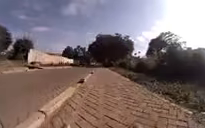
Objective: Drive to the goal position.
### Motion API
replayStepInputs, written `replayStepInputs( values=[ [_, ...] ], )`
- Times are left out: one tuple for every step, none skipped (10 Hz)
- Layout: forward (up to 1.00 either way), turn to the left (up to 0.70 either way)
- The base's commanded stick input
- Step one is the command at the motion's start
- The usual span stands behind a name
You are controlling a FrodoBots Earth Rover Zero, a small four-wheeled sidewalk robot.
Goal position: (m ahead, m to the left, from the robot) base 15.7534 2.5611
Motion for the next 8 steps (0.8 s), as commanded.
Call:
replayStepInputs(
  values=[
    [0.70, 0.00],
    [0.70, 0.00],
    [0.70, 0.00],
    [0.70, 0.00],
    [0.70, 0.00],
    [0.70, 0.00],
    [0.70, 0.00],
    [0.70, 0.00]
  ],
)
